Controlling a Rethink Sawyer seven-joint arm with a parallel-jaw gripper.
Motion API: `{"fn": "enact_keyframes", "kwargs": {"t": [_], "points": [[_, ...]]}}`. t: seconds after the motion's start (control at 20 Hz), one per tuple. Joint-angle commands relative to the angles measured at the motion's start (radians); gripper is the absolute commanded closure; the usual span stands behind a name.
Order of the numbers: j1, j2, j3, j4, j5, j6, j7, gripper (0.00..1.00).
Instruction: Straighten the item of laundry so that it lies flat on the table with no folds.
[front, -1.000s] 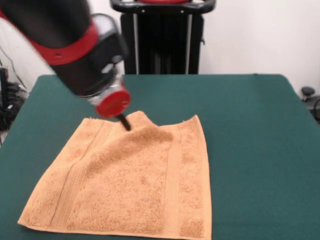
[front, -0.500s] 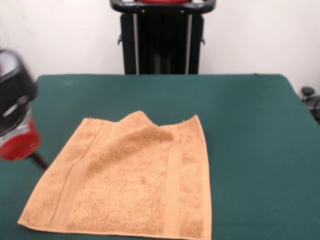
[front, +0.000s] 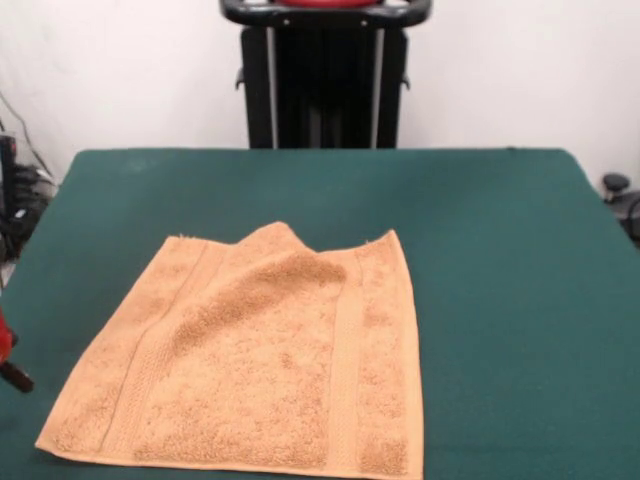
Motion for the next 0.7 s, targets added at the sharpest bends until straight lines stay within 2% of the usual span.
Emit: {"fn": "enact_keyframes", "kwargs": {"t": [0.05,0.7], "points": [[0.045,0.095,-0.222,-0.101,0.156,-0.064,0.173,0.0],[0.043,0.111,-0.344,-0.075,0.274,-0.097,0.156,0.0]]}}
